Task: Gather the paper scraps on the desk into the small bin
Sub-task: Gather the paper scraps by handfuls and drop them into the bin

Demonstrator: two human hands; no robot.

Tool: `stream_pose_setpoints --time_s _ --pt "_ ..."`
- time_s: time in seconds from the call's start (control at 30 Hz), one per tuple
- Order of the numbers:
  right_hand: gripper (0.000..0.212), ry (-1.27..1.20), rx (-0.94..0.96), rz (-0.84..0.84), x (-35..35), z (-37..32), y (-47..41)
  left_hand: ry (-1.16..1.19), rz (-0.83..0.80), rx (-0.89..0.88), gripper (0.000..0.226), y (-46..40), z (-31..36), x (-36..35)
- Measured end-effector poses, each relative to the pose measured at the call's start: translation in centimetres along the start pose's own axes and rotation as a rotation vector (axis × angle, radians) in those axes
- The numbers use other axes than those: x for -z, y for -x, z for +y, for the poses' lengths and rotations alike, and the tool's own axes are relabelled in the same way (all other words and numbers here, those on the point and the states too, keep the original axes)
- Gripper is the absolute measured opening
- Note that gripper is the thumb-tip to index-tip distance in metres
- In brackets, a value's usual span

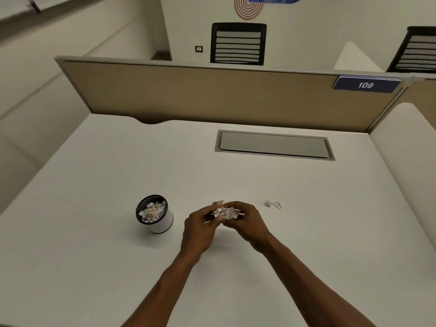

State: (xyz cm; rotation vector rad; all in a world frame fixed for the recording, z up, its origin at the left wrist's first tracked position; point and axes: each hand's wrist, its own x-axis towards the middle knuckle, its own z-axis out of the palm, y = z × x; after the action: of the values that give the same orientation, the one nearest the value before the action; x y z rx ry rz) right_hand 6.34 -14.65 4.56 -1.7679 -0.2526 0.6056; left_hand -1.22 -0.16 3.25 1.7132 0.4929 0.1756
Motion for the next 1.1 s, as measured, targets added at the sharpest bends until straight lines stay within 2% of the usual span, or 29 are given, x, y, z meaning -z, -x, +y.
stream_pose_setpoints --time_s 0.13,0.27,0.37,0.5,0.67,0.8,0.9,1.0,1.1 --pt "0.028 -0.013 0.045 -0.089 -4.6 -3.0 -1.1 0.039 0.111 -0.053 0.038 0.7 0.7 5.3" --pt "0.029 0.060 0.085 -0.179 -9.0 -5.5 -2.6 -0.033 0.238 -0.045 0.040 1.1 0.9 10.0" --pt "0.034 0.241 0.106 -0.244 -11.6 -7.3 -4.1 -0.130 0.310 0.024 0.032 0.9 0.9 13.0" --pt "0.035 0.604 0.193 -0.322 -14.0 -9.2 -5.8 -0.350 0.334 0.093 0.024 -0.1 0.8 15.4" --pt "0.043 0.880 0.295 -0.342 -15.6 -10.5 -7.0 -0.584 0.313 0.005 0.018 -1.4 0.5 16.4" --pt "0.054 0.991 0.409 -0.338 -15.7 -10.6 -7.3 -0.614 0.350 -0.082 0.014 -1.4 0.2 16.4" --pt "0.056 1.005 0.493 -0.327 -15.1 -10.2 -7.1 -0.609 0.384 -0.110 0.029 -1.0 -0.5 16.8" --pt "0.048 0.966 0.566 -0.281 -14.4 -9.4 -6.6 -0.594 0.413 -0.109 0.052 0.1 -1.9 17.3" --pt "0.044 1.004 0.748 -0.329 -14.3 -7.4 -5.5 -0.645 0.243 -0.225 0.054 1.5 -3.3 16.4"
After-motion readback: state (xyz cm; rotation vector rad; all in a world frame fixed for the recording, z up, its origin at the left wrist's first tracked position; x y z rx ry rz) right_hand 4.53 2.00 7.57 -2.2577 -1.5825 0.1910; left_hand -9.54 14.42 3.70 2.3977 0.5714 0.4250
